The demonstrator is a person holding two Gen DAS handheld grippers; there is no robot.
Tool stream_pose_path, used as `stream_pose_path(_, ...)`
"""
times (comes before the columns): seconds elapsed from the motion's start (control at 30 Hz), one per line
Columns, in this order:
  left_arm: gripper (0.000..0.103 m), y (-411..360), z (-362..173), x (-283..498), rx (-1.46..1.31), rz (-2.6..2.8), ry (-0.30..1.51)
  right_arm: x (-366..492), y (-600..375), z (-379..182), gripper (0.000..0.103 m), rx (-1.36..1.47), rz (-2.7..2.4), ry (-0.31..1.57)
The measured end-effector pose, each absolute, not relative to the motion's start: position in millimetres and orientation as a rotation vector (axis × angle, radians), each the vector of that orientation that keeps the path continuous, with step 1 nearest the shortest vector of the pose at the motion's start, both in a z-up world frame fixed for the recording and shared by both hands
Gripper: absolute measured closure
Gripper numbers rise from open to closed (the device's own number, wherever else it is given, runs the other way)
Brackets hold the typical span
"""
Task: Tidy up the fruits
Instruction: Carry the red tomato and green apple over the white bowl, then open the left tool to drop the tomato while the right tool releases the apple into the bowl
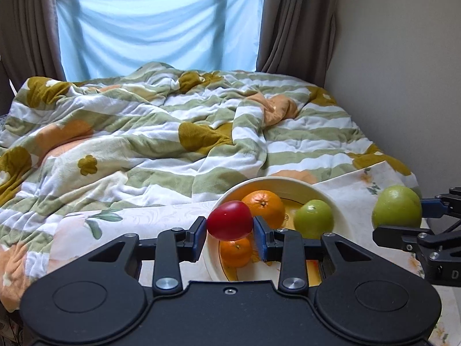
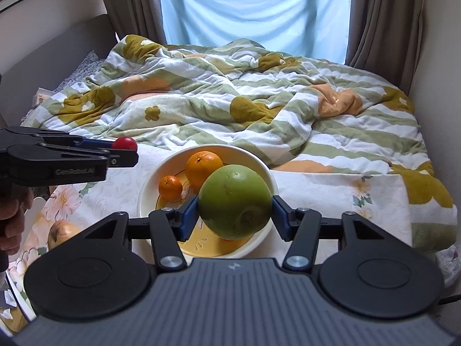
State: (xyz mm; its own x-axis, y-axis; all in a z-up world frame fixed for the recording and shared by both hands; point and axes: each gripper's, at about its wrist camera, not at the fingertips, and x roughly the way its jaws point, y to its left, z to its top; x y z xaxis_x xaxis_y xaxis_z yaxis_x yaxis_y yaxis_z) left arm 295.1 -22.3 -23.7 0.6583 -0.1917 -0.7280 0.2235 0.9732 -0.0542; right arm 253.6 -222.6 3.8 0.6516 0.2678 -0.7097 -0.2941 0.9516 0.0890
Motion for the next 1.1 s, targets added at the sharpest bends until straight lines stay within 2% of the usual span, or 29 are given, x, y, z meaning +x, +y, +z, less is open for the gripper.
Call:
stream_pose_path(0.43, 0.064, -24.6, -67.7, 343.9, 0.097, -0.274, 0.901, 292.6, -217.1, -23.4, 0.034, -0.02, 0.283, 0.842)
stream_pose_path(0.47, 0.06, -24.0, -67.7, 343.5, 0.096, -0.276, 0.897, 294.0, -217.3, -24.3, 0.034, -0.018, 0.281, 0.844)
stream_pose_path(0.5, 0.044, -23.2, -67.0, 342.8, 0.094, -0.277, 0.893, 294.9, -217.5, -24.2, 0.034, -0.016, 0.279, 0.846)
stream_pose_path(0.53, 0.035, -22.7, -64.8, 342.8, 0.091, -0.275, 0.882, 295.6, -218.1, -24.4, 0.034, -0.017, 0.277, 0.847)
stream_pose_path(0.57, 0.021, -21.1, -62.1, 340.7, 0.089, -0.271, 0.868, 296.4, -218.5, -24.1, 0.034, -0.018, 0.274, 0.847)
stream_pose_path(0.6, 0.017, -19.8, -58.3, 338.3, 0.09, -0.265, 0.852, 296.2, -218.2, -23.6, 0.034, -0.02, 0.272, 0.846)
stream_pose_path(0.73, 0.015, -10.5, -45.2, 330.9, 0.079, -0.234, 0.843, 296.1, -220.6, -19.4, 0.034, -0.02, 0.268, 0.841)
stream_pose_path(0.8, 0.006, -1.8, -36.7, 324.3, 0.036, -0.22, 0.832, 295.9, -221.7, -17.3, 0.034, -0.02, 0.271, 0.838)
stream_pose_path(0.87, 0.002, 5.0, -29.5, 316.3, 0.005, -0.206, 0.812, 296.4, -219.9, -16.0, 0.034, -0.027, 0.278, 0.838)
stream_pose_path(1.1, 0.001, 14.5, -18.4, 292.9, 0.068, -0.126, 0.784, 300.4, -204.5, -19.5, 0.034, -0.071, 0.347, 0.842)
